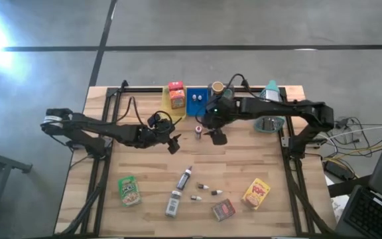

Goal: Pick & Place Kitchen Items
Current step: Put the large pink food coloring bottle into the blue bin

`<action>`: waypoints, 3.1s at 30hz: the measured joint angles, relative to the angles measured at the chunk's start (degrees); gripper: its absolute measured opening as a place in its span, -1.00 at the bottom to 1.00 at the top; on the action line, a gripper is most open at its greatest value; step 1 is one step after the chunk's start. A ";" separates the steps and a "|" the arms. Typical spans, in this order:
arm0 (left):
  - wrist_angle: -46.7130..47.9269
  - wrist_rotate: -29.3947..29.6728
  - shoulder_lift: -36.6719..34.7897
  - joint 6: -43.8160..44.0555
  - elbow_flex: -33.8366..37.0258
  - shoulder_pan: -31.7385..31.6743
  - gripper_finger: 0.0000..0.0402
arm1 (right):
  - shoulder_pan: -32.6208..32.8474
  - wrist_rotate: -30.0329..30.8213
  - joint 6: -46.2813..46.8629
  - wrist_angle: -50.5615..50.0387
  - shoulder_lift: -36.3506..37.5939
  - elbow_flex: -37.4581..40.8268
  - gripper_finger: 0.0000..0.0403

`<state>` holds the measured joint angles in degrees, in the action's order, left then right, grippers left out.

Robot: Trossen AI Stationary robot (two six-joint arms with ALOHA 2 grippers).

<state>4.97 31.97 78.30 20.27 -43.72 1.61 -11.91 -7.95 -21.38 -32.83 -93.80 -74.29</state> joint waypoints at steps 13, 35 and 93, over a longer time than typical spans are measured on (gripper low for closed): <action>-0.30 0.00 0.02 0.11 0.00 0.00 0.36 | -0.89 -0.82 1.83 4.19 -4.38 -0.58 0.13; -0.21 0.01 0.04 0.09 0.00 0.00 0.36 | -3.51 -1.57 3.60 5.31 -9.16 -0.47 0.20; -0.21 0.01 0.07 0.08 0.00 0.00 0.36 | -3.95 -3.67 4.48 7.73 -13.15 -0.36 -0.07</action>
<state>4.75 31.99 78.37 20.35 -43.72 1.61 -15.86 -11.62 -16.91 -25.10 -106.95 -74.65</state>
